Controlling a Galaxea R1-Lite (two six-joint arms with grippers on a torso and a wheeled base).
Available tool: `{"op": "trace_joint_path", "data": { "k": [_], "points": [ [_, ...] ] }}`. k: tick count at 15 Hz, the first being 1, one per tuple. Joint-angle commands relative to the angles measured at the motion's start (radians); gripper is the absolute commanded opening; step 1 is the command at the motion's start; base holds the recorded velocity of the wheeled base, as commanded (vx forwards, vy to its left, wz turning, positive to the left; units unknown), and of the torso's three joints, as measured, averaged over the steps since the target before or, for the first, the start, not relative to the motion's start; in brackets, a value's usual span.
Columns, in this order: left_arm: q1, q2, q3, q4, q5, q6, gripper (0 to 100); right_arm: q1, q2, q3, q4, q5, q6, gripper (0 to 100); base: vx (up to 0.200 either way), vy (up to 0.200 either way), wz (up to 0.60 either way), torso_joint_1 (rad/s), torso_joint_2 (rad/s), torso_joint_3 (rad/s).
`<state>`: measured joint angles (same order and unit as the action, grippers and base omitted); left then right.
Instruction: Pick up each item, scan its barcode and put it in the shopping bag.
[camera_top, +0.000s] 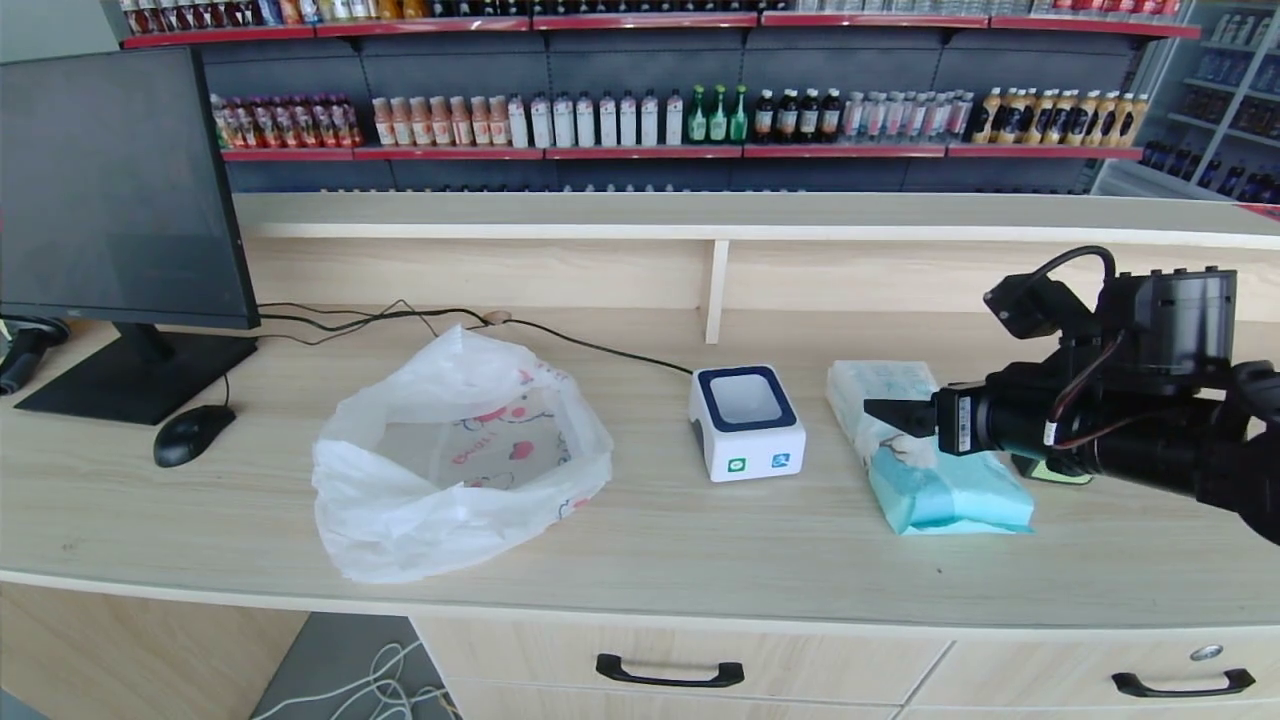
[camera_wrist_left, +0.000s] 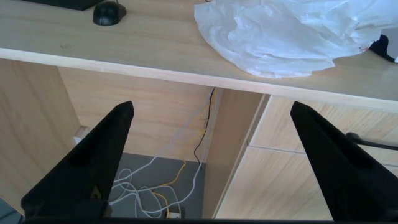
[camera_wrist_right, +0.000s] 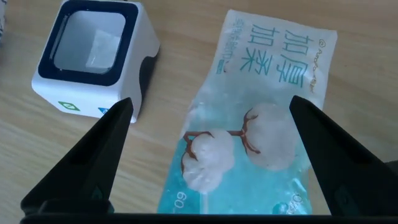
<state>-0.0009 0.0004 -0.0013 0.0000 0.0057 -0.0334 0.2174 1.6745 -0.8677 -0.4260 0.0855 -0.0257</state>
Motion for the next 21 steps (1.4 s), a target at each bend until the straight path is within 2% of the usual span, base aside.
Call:
{"op": "trace_joint_path", "data": {
  "k": [1, 5, 8, 21],
  "points": [
    [-0.001, 0.0, 0.0, 0.0, 0.0, 0.0, 100, -0.021, 0.062, -0.067, 0.016, -0.006, -0.014, 100, 0.0, 0.0, 0.0, 0.0, 0.0, 0.0],
    [-0.001, 0.0, 0.0, 0.0, 0.0, 0.0, 100, -0.046, 0.062, -0.132, 0.177, -0.006, -0.039, 100, 0.0, 0.0, 0.0, 0.0, 0.0, 0.0],
    [-0.001, 0.0, 0.0, 0.0, 0.0, 0.0, 100, -0.05, 0.059, -0.252, 0.395, -0.006, -0.039, 100, 0.0, 0.0, 0.0, 0.0, 0.0, 0.0],
    [-0.001, 0.0, 0.0, 0.0, 0.0, 0.0, 100, -0.073, 0.108, -0.212, 0.44, -0.001, -0.033, 100, 0.0, 0.0, 0.0, 0.0, 0.0, 0.0]
  ]
}}
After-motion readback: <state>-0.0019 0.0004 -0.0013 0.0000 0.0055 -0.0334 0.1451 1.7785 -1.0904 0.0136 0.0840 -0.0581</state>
